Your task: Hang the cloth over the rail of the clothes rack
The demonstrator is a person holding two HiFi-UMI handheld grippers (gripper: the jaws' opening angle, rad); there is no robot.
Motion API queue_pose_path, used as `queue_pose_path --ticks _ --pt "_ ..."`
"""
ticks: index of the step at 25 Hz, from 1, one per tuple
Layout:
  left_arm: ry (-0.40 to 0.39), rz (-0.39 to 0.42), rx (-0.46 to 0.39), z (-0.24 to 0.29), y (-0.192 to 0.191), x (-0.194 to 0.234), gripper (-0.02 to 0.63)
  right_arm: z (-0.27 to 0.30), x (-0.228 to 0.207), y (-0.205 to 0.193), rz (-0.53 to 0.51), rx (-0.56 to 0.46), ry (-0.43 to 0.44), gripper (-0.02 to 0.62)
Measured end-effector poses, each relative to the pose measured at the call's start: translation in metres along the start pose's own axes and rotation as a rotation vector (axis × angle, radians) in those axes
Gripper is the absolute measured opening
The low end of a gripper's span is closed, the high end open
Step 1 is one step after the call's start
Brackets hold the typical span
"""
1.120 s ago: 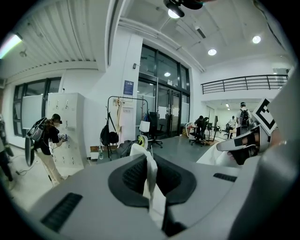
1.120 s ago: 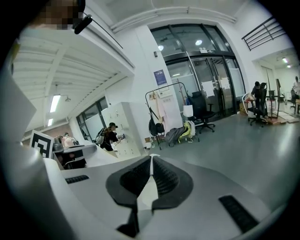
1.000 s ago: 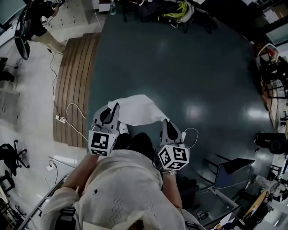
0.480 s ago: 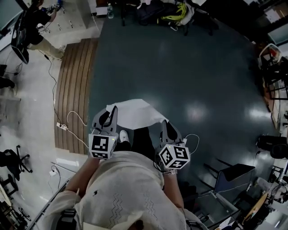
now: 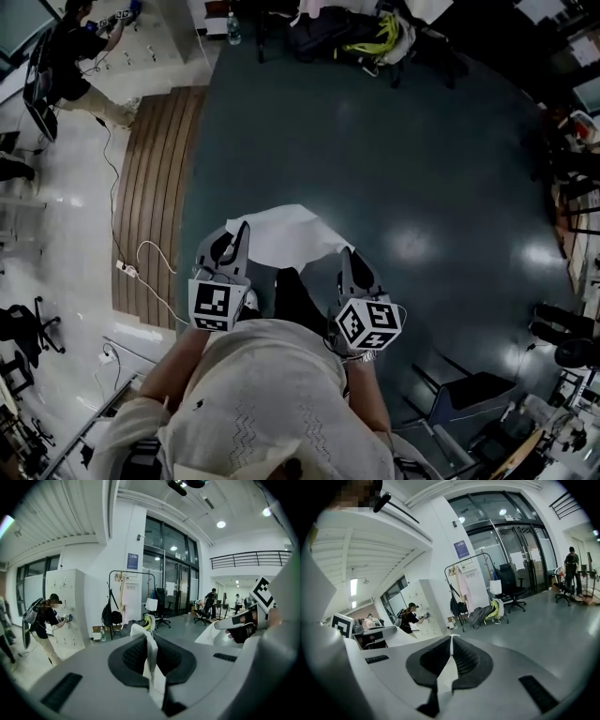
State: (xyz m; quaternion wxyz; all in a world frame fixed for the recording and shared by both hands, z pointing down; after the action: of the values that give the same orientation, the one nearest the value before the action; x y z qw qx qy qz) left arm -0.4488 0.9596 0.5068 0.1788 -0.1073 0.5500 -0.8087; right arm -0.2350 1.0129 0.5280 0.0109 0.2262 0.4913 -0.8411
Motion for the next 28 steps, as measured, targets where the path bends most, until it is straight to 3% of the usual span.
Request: queue_pose_path --ticks 10,21,28 --pt "0.137 -0.028 -0.019 0.071 0.041 -0.010 0.020 0.065 -0.062 0.067 -0.042 0.019 0.115 0.025" --pt "0.128 0.006 -0.030 0.127 0.059 -0.007 0.020 0.096 -0.102 0.084 0.042 0.014 0.072 0.025" --pt "0.045 -0.003 -0.021 0.215 0.077 -0.009 0.020 0.137 -0.140 0.116 0.067 0.017 0.004 0.025"
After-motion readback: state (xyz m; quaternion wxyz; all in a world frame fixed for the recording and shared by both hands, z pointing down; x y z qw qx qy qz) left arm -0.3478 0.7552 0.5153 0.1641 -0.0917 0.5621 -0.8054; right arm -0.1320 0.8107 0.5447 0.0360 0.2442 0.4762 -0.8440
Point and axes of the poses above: the fingertips, and each gripper's own axes: z forward along the fingers, x to its left, y out of its top, the point moved 2 cm from there along -z, backward along the fingers, and after that the axes turned 7 degrees about y, right-handed, at the moved point
